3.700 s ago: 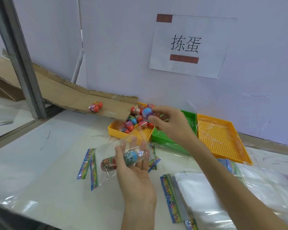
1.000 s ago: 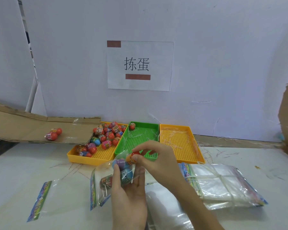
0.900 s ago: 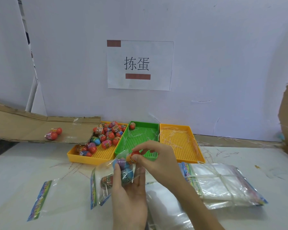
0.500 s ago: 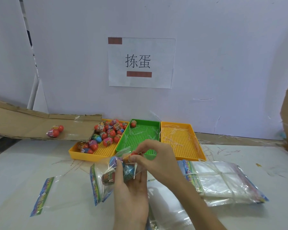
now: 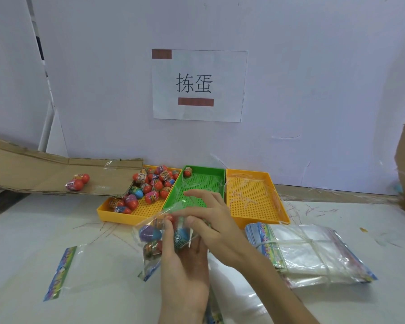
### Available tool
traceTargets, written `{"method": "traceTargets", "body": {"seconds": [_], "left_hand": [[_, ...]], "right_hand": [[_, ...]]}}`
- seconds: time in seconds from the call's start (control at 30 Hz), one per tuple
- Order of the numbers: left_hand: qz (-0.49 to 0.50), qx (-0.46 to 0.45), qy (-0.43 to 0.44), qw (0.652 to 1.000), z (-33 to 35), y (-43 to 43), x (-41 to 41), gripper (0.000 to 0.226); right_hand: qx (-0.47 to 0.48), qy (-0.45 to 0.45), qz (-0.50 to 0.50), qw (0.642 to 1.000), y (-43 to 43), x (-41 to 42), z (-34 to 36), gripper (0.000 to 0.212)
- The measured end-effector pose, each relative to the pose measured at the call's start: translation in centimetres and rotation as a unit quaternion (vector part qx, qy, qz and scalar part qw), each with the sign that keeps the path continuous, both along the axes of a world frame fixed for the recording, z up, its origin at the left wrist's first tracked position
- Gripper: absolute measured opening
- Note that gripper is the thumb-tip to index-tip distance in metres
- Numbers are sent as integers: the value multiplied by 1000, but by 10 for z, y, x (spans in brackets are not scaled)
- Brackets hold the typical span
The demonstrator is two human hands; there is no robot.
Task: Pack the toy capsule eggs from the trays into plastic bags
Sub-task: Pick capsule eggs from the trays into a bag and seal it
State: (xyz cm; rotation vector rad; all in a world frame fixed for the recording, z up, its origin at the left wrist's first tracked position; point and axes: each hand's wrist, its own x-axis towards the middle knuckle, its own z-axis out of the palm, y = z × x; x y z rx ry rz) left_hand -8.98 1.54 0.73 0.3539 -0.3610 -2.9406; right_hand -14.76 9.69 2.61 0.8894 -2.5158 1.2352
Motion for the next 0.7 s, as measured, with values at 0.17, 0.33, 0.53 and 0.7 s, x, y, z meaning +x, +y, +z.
{"method": "traceTargets", "body": {"seconds": [0.17,0.33,0.53,0.7], "left_hand": [[-16,-9,13,1000,-3,-1,0,42],[-14,-25,1,1000,-6,-1,-4,39],[2,-34,1,999,-9,0,-6,42],[34,-57,4,998,-8,-1,-6,37]], "right_hand": [[26,-27,31,999,1,6,7,39],[28,-34,26,999,1,7,8,32],[-73,-49,24,996,-1,5,8,12],[-109,-74,35,991,0,3,9,12]]}}
